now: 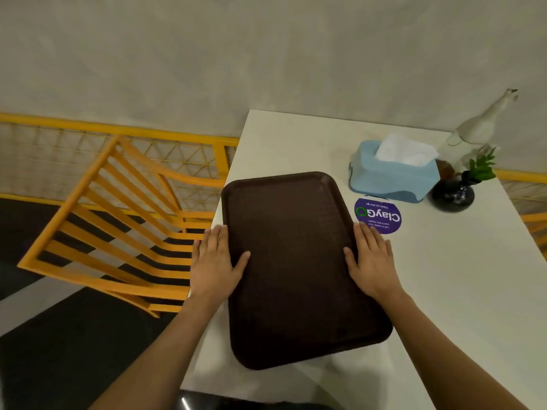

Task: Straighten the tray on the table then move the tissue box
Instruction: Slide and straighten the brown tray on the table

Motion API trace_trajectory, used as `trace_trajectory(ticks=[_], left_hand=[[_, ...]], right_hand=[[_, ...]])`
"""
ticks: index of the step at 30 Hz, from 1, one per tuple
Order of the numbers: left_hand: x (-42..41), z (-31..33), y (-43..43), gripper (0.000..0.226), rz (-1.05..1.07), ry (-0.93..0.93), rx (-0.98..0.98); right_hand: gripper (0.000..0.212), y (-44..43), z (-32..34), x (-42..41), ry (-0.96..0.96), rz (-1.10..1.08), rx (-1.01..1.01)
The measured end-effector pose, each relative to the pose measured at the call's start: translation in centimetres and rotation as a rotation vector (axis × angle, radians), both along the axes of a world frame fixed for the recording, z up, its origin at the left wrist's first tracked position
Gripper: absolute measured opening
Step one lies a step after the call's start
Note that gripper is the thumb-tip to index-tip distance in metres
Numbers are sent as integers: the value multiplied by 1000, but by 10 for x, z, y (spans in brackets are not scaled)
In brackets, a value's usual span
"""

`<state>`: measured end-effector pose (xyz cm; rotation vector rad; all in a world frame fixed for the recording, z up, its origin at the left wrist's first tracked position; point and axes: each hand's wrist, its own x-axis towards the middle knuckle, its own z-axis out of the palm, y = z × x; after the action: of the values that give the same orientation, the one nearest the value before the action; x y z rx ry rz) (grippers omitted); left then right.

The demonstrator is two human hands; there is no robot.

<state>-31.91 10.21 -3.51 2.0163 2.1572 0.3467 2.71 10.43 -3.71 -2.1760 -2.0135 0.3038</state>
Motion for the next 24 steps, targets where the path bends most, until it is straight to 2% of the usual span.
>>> trace_trajectory(ticks=[5,12,24], left_hand=[[6,3,-9,80,61,-107,-44],[-30,-5,-14,77,-8,-71,-31],[-48,-7,6,70,-176,-123,-57]], right_hand=[[69,-4,-4,-18,45,-64,-22],[66,-30,1,-62,45,-159,-13],[67,-47,-5,-76,42,-288,-61]])
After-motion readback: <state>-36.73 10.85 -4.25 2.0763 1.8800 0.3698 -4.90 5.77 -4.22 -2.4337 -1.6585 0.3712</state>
